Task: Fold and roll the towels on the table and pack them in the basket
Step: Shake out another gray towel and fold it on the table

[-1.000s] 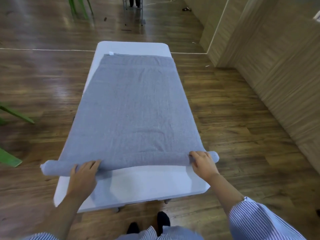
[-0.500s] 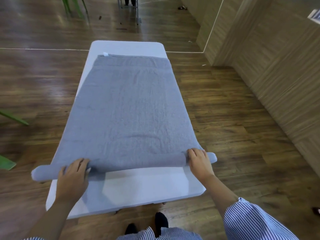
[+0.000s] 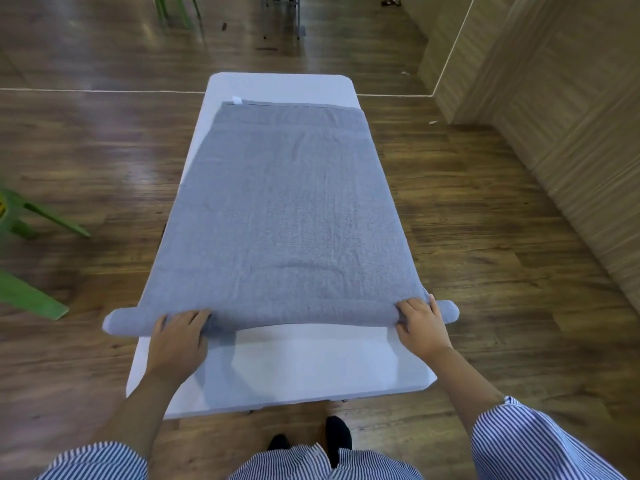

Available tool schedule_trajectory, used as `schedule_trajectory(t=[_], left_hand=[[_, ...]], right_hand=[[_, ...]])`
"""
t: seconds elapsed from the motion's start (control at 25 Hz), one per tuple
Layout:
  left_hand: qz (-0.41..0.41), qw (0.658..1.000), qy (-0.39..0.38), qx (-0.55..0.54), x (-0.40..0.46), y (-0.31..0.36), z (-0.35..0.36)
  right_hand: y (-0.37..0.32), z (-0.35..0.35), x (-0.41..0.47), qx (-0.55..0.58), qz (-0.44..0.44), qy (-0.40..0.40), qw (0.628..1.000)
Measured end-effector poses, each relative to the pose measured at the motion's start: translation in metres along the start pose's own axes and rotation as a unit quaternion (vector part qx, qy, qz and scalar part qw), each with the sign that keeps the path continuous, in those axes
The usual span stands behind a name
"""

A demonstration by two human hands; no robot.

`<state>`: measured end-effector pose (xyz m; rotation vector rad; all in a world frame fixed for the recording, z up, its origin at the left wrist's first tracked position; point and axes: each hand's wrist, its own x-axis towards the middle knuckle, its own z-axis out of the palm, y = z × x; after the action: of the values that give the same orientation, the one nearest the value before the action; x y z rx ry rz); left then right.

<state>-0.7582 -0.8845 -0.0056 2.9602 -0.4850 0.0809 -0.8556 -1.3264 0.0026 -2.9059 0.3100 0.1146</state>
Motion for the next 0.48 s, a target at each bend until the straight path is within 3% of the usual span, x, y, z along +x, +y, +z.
schedule_trajectory(t=[0.12,0.48], left_hand=[[0.042,0.999,0.0,0.017,-0.009,0.0,-0.009],[0.024,0.999,-0.044,-0.011,-0.006,0.003,-0.007]], right_hand=[[-0.003,-0.005,-0.002,0.001,-0.004,-0.029,1.0],[-0.01,-0.006,-0.014,-0.023,0.016,-0.025,0.999]])
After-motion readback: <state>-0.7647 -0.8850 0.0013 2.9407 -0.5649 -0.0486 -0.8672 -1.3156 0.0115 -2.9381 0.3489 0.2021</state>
